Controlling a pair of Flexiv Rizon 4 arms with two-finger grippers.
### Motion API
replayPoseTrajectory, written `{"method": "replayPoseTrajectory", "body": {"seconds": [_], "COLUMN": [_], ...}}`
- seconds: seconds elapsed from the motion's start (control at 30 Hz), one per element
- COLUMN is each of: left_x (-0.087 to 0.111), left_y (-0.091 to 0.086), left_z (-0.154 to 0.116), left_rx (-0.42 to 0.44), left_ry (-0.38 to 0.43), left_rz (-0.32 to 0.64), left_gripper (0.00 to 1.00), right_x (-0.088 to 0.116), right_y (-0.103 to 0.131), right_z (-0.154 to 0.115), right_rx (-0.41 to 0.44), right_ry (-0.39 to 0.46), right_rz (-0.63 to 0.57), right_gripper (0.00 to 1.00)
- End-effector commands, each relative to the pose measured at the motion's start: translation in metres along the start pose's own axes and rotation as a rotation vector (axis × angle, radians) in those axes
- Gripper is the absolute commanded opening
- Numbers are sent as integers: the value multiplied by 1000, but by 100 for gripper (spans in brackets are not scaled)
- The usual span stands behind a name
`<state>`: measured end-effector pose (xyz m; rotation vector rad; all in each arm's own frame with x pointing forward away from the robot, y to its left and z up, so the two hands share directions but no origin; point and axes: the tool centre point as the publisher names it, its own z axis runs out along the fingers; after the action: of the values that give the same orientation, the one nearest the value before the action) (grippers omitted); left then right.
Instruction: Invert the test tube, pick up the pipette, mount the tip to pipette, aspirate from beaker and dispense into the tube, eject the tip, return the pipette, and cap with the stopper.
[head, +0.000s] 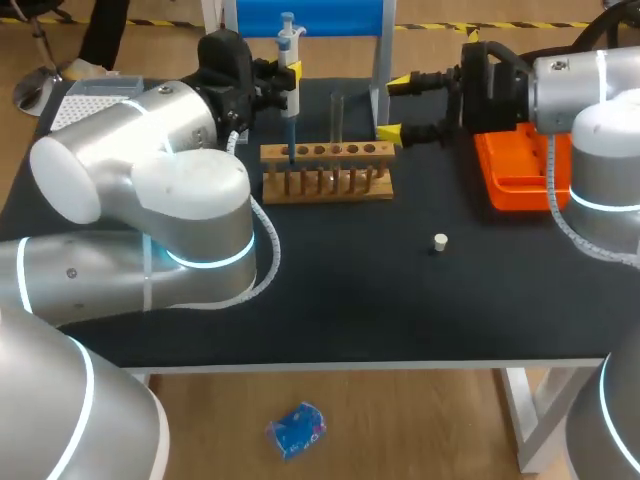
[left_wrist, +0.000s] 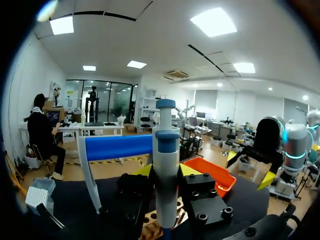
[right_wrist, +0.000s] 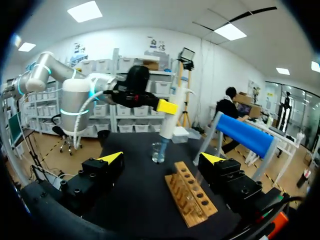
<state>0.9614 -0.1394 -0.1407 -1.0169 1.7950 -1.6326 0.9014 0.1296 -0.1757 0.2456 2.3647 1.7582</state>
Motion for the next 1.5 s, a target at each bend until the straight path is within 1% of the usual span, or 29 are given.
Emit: {"method": "replayPoseTrajectory", "body": {"seconds": [0.03, 0.1, 0.2, 0.3, 0.4, 0.53, 0.77, 0.83, 1.0, 1.17, 1.3, 1.5], "left_x": [-12, -21, -32, -46, -59, -70, -90, -95, -106, -114, -120, -126], "left_y": [-5, -7, -6, -3, -3, -5, -4, -3, -3, -1, 0, 0], "left_z": [16, 22, 29, 34, 39, 45, 56, 58, 66, 75, 80, 84], "left_rx": [-15, -31, -67, -108, -140, -165, -221, -241, -256, -280, -300, -304], "left_ry": [-135, -164, -175, -204, -233, -242, -265, -267, -281, -283, -300, -306], "left_rz": [-5, -9, -14, -29, -50, -44, -43, -47, -47, -48, -43, -46], "left_gripper": [0, 0, 0, 0, 0, 0, 0, 0, 0, 0, 0, 0], "right_x": [-11, -16, -24, -33, -43, -59, -81, -86, -98, -112, -123, -139], "right_y": [5, 6, 7, 4, 0, -6, -7, -6, -1, 0, -1, 0], "right_z": [16, 21, 26, 32, 37, 46, 65, 69, 79, 92, 100, 111], "right_rx": [54, 65, 65, 78, 84, 72, 90, 102, 116, 115, 121, 132], "right_ry": [-53, -59, -69, -82, -93, -88, -95, -115, -165, -181, -191, -208], "right_rz": [17, 3, 13, 46, 85, 109, 132, 143, 164, 173, 178, 182], "right_gripper": [100, 100, 100, 100, 100, 100, 100, 100, 100, 100, 100, 100]}}
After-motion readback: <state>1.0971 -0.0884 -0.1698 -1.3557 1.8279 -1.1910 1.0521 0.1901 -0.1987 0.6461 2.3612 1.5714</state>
